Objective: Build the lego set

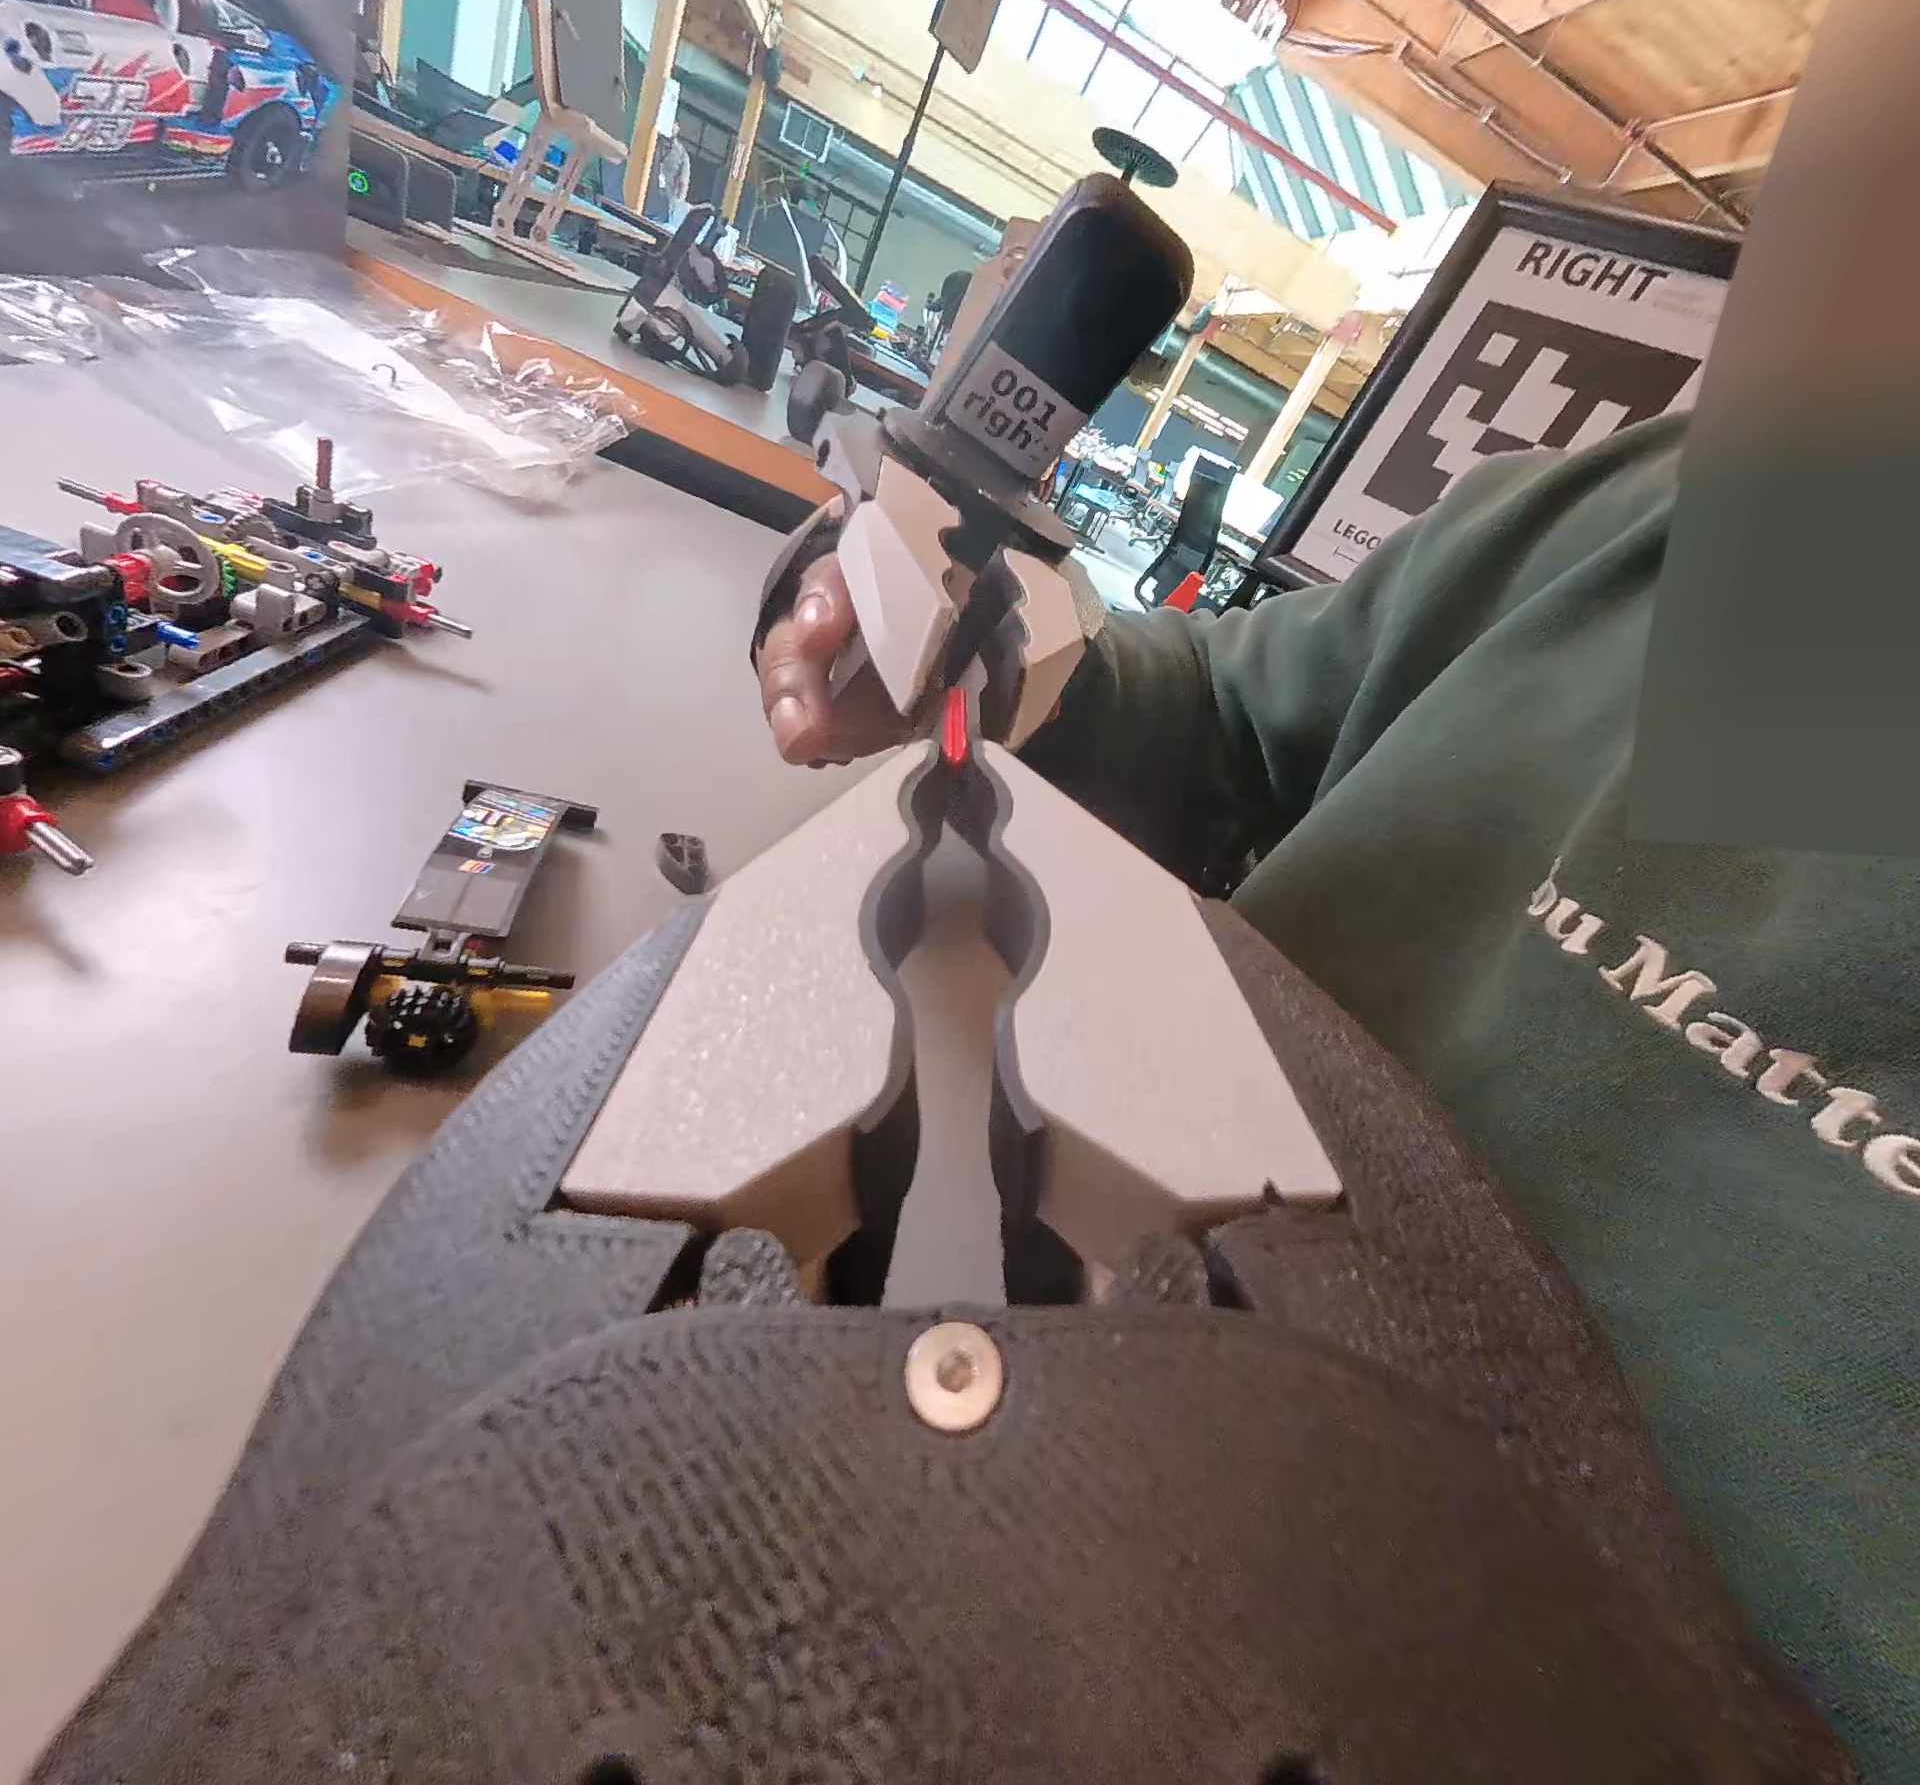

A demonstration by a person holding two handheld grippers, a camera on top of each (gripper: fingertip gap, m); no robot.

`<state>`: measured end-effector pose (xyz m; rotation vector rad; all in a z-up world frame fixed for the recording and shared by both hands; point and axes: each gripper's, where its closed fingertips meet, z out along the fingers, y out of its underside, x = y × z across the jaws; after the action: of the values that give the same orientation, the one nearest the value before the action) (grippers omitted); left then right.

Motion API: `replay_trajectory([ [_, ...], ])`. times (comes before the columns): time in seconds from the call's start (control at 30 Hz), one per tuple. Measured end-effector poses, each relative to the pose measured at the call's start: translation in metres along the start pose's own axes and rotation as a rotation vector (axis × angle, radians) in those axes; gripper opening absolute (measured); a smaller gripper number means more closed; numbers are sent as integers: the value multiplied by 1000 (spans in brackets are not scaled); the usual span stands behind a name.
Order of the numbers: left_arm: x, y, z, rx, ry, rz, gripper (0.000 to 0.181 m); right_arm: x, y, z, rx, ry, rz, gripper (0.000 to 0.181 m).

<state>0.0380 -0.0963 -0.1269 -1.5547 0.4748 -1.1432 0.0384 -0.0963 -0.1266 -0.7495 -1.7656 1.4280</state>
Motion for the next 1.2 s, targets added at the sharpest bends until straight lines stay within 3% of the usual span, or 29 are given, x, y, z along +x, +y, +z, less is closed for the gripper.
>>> replay_trajectory([
  [0.43,-4,6,0,-48,-25,3,1,2,5,3,-34,4,24,1],
  [0.5,-12,18,-2,-140,-82,67,11,5,10,0,-51,0,28,1],
  [0.63,-41,68,-15,-495,-247,321,12,12,32,-14,-144,-27,51,1],
  [0.73,-46,94,-15,-656,-249,379,10,15,50,-21,-216,-33,64,1],
  [1.0,-45,110,-7,-778,-204,419,15,8,67,-24,-298,-66,53,1],
  [1.2,-43,113,-1,-789,-183,403,9,0,72,-24,-329,-98,54,1],
])
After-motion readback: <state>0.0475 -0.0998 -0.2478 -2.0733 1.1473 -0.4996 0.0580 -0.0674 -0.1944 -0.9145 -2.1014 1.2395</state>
